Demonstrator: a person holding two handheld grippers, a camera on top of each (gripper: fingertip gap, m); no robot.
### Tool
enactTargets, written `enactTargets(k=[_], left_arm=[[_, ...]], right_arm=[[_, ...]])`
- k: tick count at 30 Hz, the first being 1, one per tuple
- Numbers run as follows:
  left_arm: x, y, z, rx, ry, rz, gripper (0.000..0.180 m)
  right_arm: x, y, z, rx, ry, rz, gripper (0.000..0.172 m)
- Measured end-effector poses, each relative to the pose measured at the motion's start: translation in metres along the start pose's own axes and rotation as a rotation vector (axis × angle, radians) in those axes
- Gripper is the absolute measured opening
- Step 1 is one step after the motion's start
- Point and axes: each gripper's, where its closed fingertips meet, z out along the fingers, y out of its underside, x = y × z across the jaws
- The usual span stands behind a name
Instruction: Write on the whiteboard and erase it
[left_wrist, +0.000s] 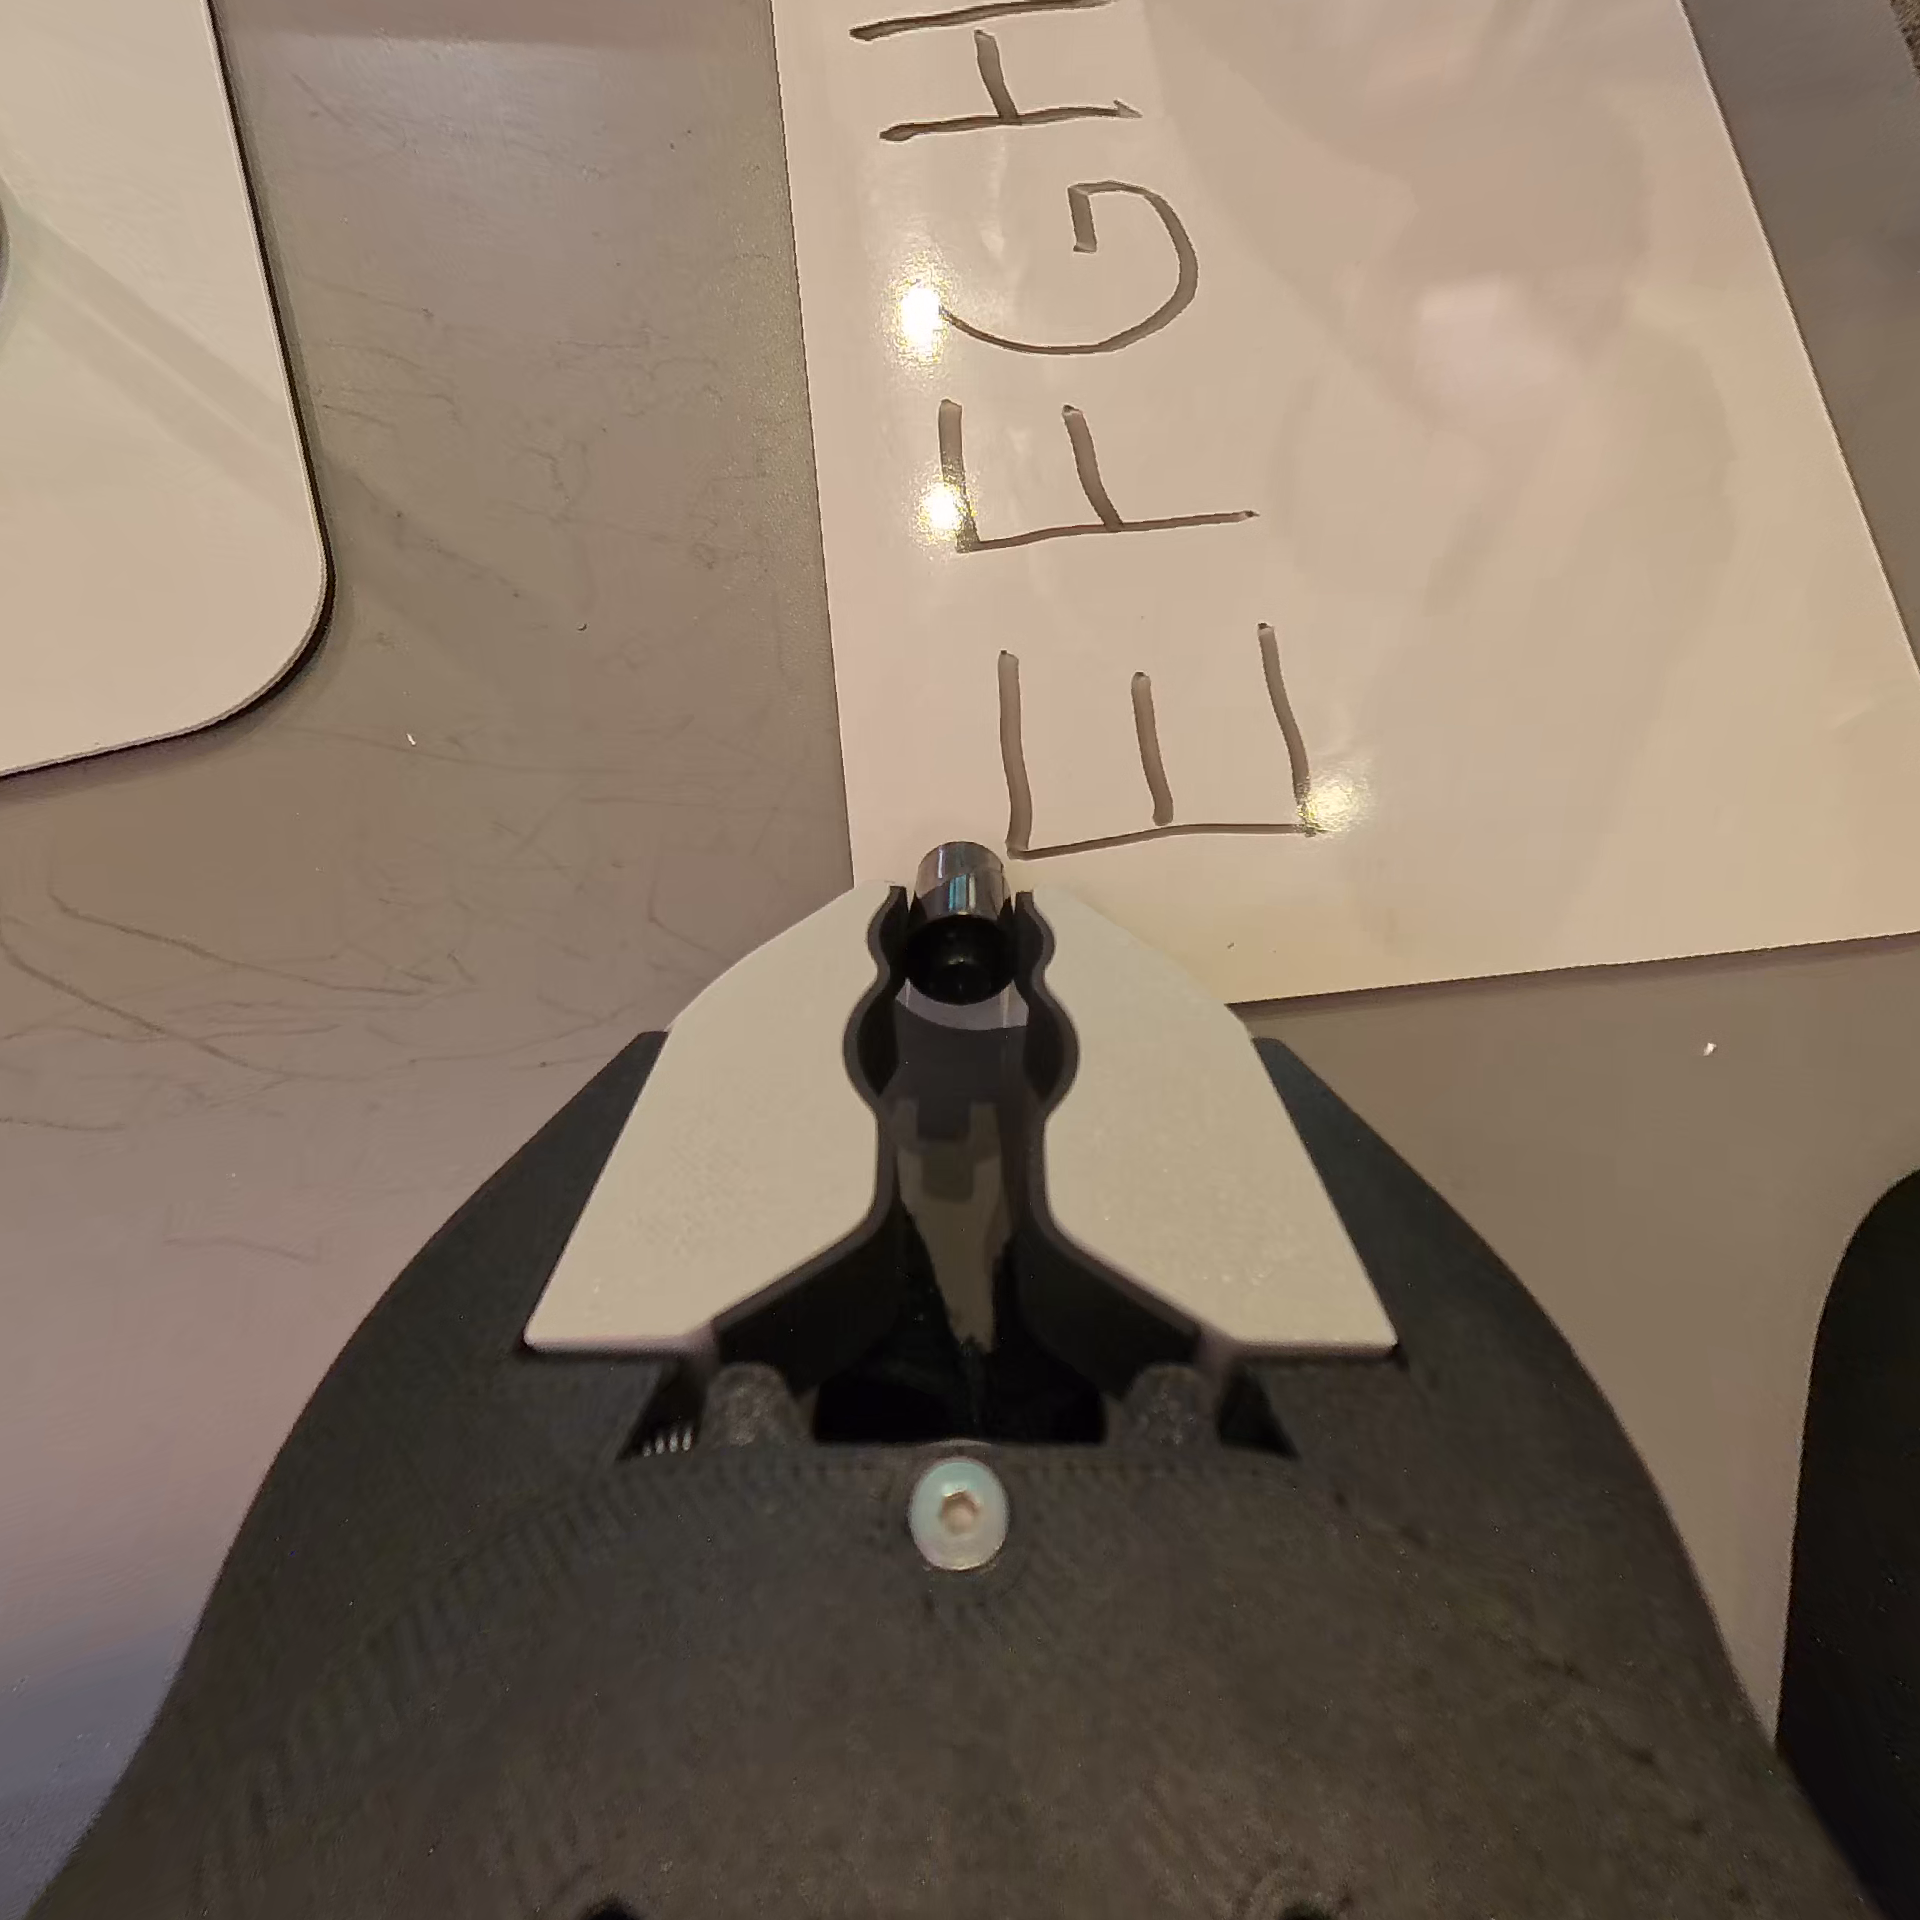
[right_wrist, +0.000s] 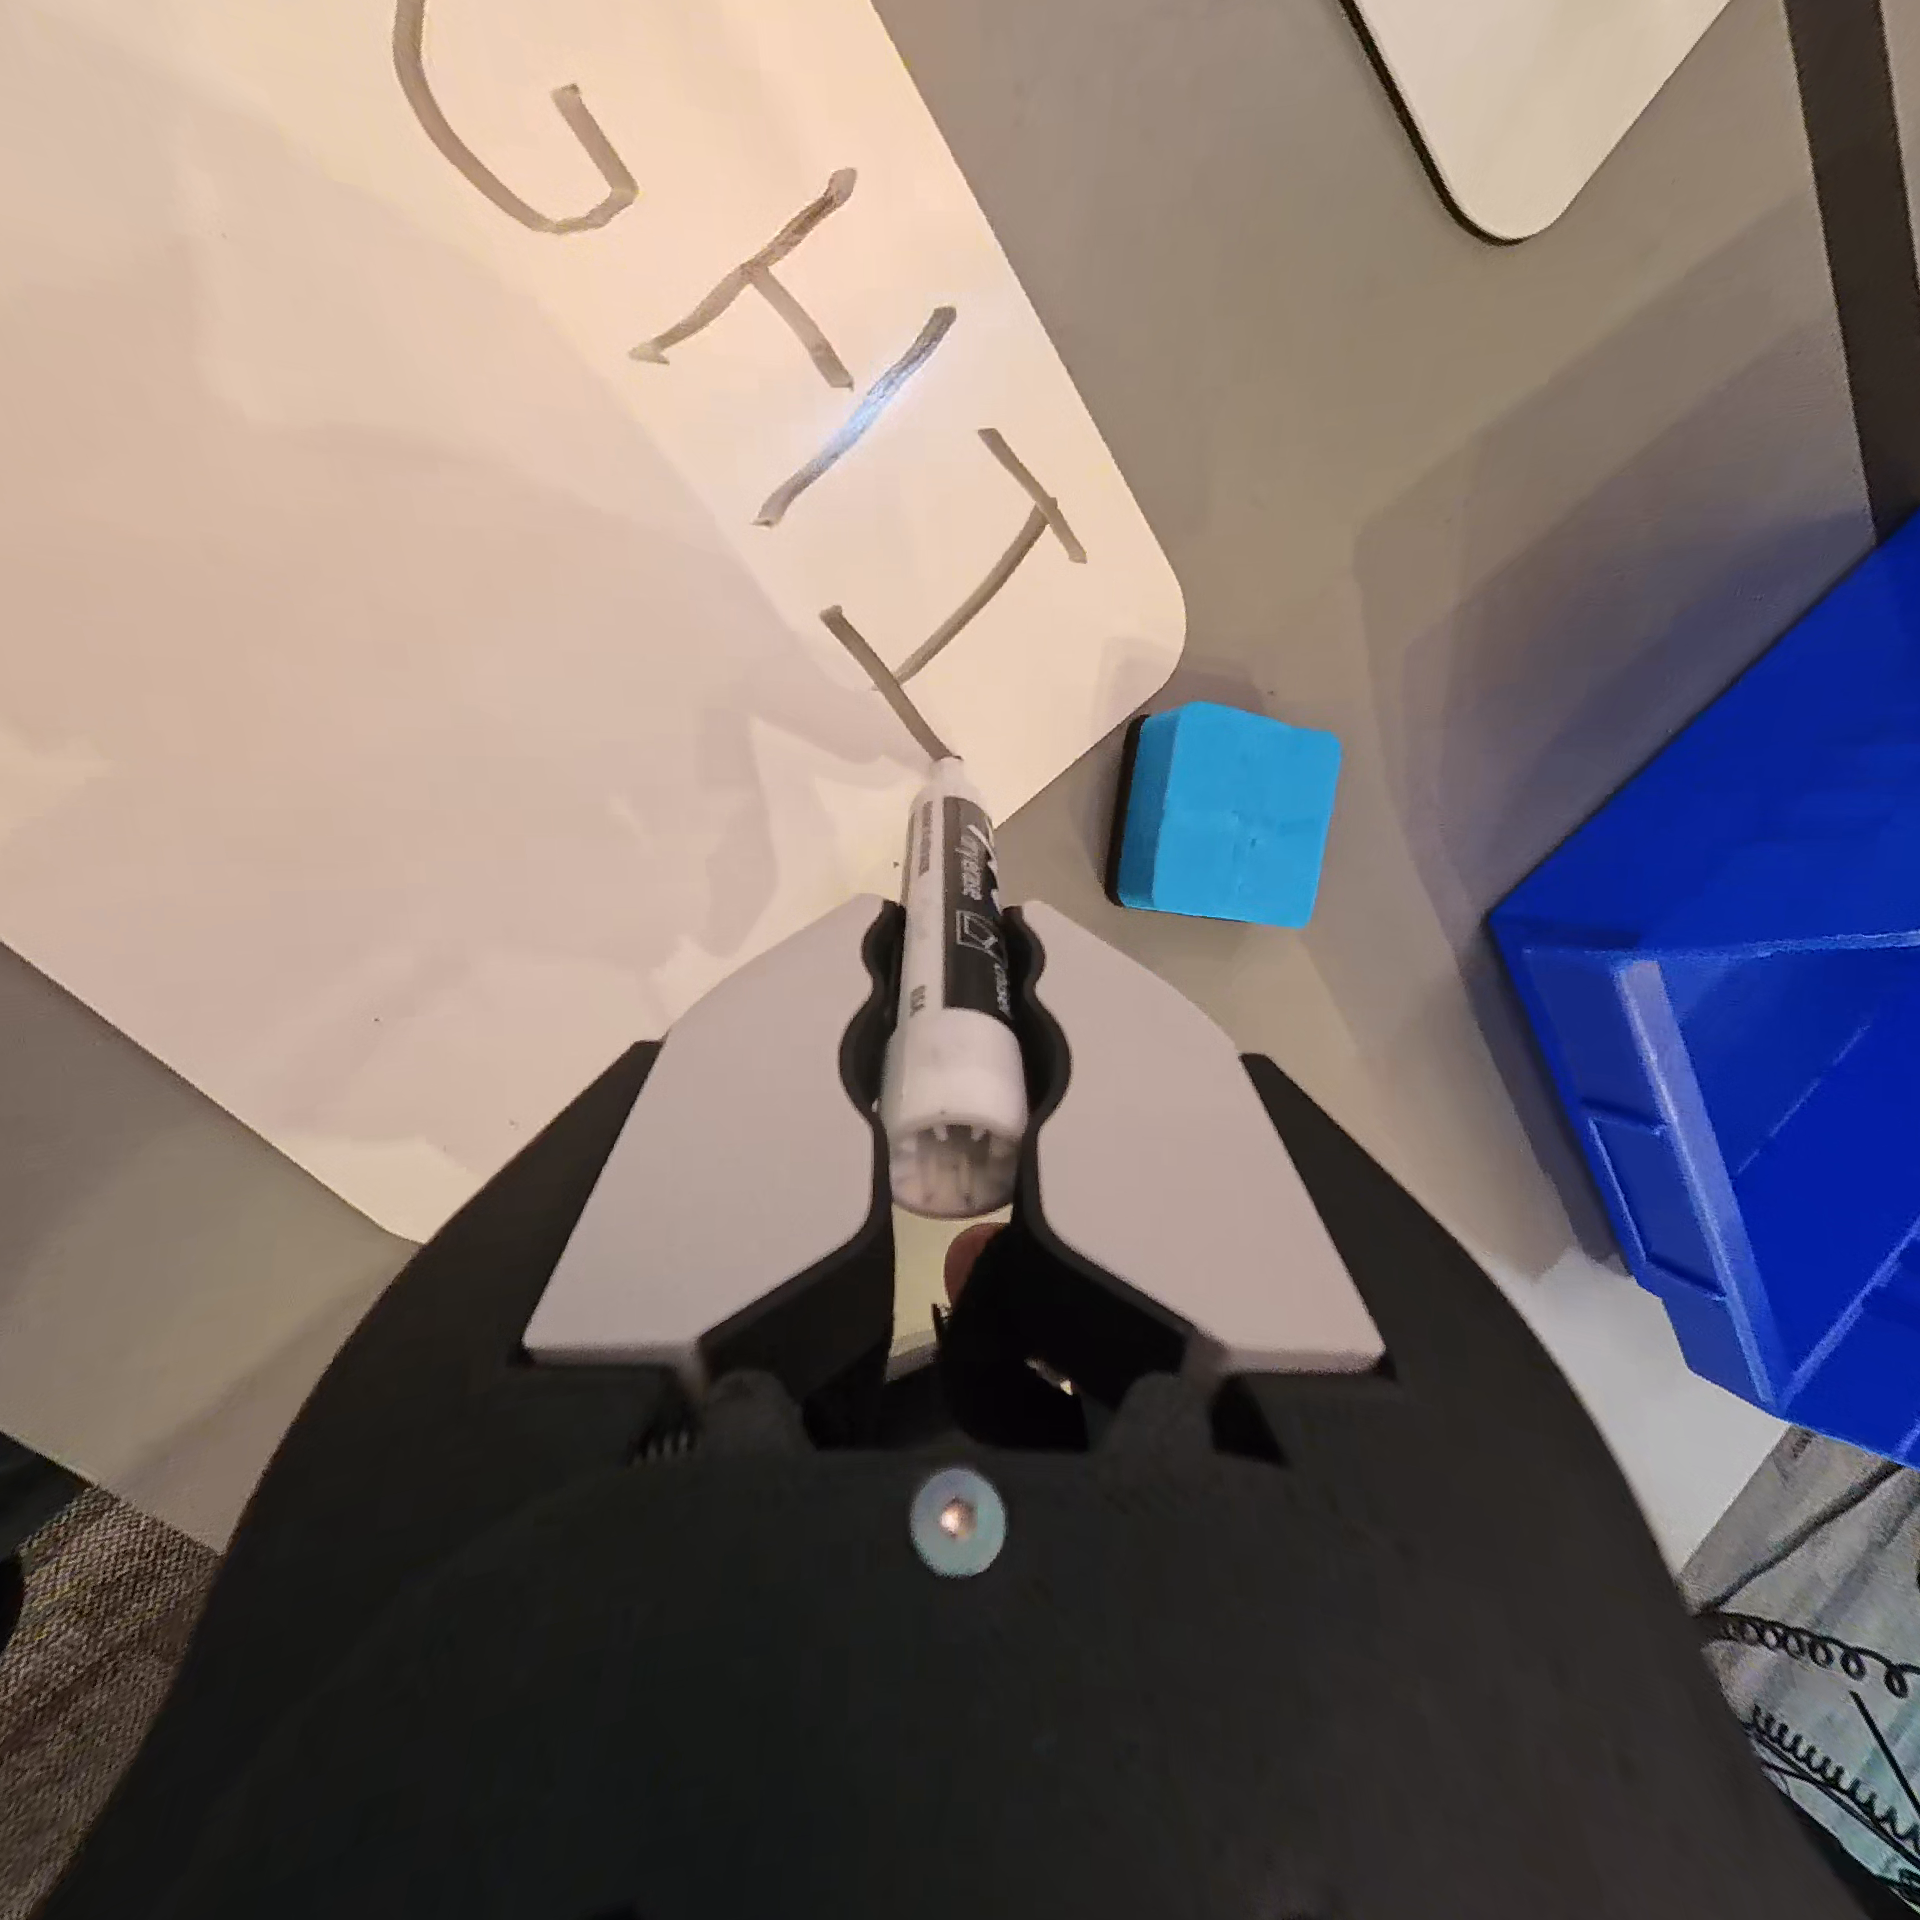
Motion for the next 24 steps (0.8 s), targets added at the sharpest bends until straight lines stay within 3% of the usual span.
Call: enactTargets(k=[24], left_arm=[[0.000,-0.001,-0.001,0.003,0.005,-0.007,0.020]], right_arm=[[0.019,-0.003,-0.051,0.172,0.112,0.055,0.020]])
